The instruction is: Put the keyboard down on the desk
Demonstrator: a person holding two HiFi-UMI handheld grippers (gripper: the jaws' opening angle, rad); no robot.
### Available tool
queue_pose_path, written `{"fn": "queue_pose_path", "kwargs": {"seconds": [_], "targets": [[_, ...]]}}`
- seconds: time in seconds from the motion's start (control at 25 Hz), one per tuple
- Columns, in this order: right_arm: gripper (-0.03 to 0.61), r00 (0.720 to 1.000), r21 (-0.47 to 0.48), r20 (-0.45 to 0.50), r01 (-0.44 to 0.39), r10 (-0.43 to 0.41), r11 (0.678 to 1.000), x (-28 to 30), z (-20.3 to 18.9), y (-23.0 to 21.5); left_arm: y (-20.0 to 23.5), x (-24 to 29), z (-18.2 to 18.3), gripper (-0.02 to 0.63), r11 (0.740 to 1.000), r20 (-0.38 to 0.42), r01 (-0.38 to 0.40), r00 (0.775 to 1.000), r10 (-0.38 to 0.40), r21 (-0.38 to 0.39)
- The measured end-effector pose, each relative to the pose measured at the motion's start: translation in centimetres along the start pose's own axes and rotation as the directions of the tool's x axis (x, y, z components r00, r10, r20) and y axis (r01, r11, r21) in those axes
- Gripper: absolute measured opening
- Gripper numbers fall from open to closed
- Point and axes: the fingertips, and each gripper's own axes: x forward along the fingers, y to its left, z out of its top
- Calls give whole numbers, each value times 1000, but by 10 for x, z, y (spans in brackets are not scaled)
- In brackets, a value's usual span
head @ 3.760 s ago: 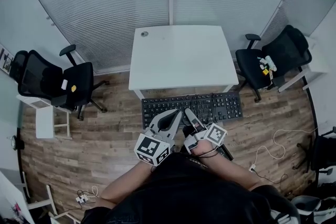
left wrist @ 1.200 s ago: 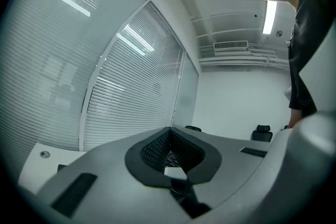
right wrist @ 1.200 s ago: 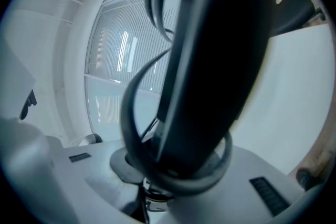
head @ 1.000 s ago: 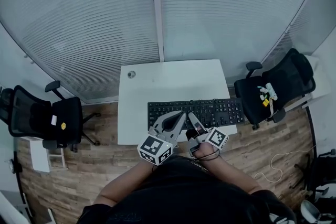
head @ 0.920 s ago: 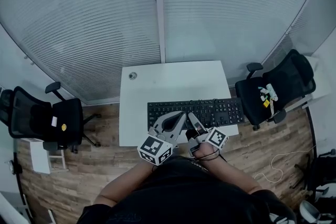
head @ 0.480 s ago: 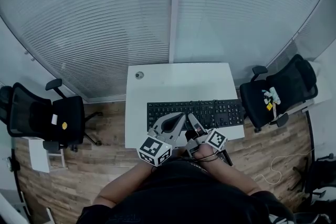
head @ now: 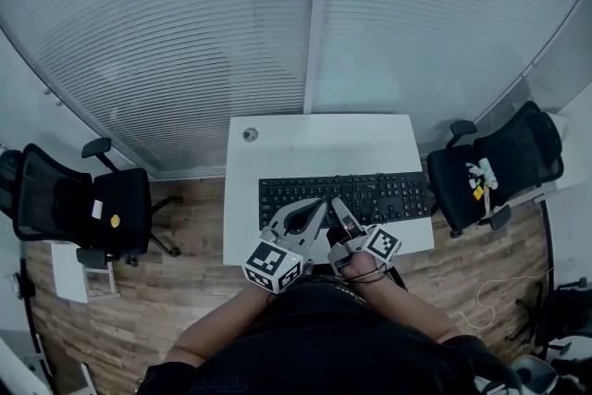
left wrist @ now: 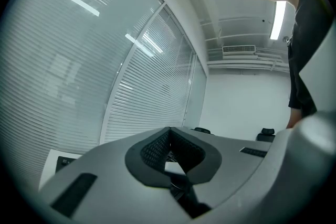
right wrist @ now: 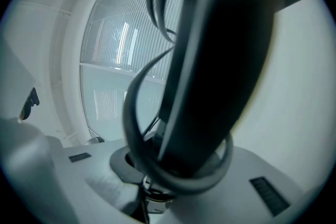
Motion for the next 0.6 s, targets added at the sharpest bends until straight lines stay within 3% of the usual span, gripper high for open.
{"fn": "queue_pose_path", "kwargs": {"seconds": [0.6], "targets": [[103,999,-22,-32,-1,0,1000,18,31,-20,13,36,-4,15,1000,-16,-25,1000,24,-18]]}}
